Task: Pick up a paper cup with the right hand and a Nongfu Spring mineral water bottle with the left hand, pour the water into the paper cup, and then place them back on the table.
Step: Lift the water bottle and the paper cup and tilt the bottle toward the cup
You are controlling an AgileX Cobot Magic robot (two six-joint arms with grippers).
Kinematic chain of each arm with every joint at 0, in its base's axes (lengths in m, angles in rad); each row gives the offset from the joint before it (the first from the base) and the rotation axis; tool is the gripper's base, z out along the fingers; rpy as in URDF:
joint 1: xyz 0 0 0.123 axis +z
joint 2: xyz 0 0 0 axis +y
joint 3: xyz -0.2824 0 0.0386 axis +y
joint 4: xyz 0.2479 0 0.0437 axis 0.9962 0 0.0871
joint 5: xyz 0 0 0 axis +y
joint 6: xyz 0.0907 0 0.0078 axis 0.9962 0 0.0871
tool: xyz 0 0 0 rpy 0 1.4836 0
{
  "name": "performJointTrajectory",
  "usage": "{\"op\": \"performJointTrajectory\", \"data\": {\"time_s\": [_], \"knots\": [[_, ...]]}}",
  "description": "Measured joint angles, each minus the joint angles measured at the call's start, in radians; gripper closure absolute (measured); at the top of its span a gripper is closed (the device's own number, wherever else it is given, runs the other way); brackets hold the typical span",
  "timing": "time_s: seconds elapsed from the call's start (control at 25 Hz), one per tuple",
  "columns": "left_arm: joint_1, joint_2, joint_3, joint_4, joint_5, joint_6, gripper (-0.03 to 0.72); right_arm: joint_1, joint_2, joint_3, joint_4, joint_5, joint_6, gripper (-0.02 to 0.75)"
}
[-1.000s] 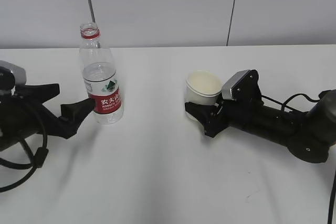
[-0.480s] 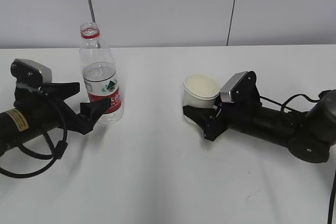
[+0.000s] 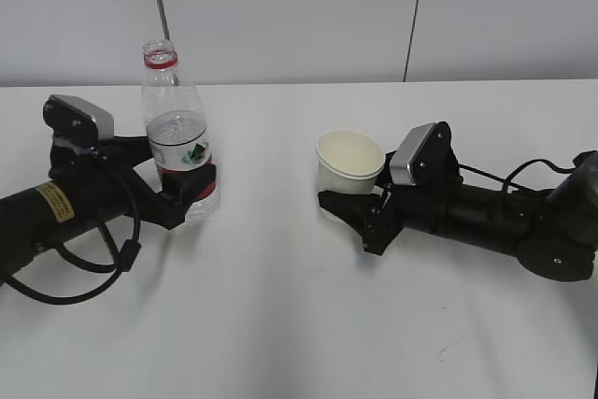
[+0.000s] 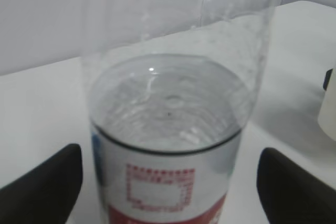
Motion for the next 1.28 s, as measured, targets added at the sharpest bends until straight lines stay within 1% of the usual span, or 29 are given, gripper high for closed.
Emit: {"op": "performJointTrajectory", "data": {"time_s": [0.16, 0.24, 0.48, 0.76, 0.88, 0.92, 1.12, 1.28], "knots": [[-0.034, 0.050, -0.045, -0.005, 0.000, -0.001, 0.081, 0.000, 0.000, 0.000, -0.011, 0.000, 0.002, 0.243], [-0.044, 0.066, -0.054, -0.025, 0.000, -0.001, 0.083, 0.000, 0.000, 0.000, -0.015, 0.000, 0.002, 0.243], [-0.048, 0.075, -0.060, -0.112, 0.001, -0.001, 0.095, 0.004, 0.000, 0.000, -0.028, 0.000, 0.017, 0.243], [-0.049, 0.075, -0.060, -0.122, 0.001, -0.002, 0.101, 0.062, 0.000, -0.007, -0.037, 0.000, 0.026, 0.243], [-0.049, 0.075, -0.060, -0.124, 0.001, -0.002, 0.109, 0.067, 0.000, -0.008, -0.039, 0.000, 0.028, 0.243], [-0.049, 0.075, -0.060, -0.125, 0.001, -0.002, 0.120, 0.068, 0.000, -0.008, -0.039, 0.000, 0.028, 0.243], [-0.050, 0.075, -0.060, -0.137, 0.000, -0.002, 0.236, 0.068, 0.000, -0.008, -0.039, 0.000, 0.028, 0.243], [-0.050, 0.075, -0.060, -0.143, 0.000, -0.003, 0.256, 0.070, 0.000, -0.008, -0.041, 0.000, 0.030, 0.243]]}}
